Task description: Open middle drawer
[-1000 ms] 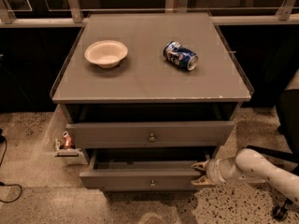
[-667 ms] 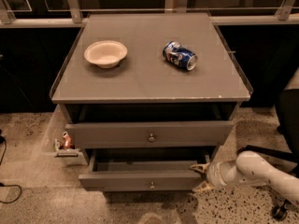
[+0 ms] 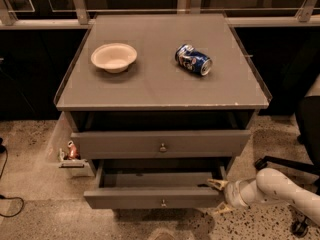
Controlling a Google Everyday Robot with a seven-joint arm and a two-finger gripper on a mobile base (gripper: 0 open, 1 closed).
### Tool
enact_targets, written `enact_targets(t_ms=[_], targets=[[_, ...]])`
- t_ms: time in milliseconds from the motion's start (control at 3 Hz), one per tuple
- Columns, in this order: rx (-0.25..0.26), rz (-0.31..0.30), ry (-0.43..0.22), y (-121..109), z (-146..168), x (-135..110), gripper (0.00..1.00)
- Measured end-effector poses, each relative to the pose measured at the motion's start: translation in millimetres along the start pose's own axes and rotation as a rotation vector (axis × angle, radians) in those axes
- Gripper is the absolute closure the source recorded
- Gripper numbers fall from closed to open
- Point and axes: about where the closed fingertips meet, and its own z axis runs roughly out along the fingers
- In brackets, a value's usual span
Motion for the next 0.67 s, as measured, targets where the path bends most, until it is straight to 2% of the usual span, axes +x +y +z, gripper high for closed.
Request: enact_targets(t_ms=[667], targets=[[0.000,0.000,0.000,-2.5,-6.2,-4.5,0.86]])
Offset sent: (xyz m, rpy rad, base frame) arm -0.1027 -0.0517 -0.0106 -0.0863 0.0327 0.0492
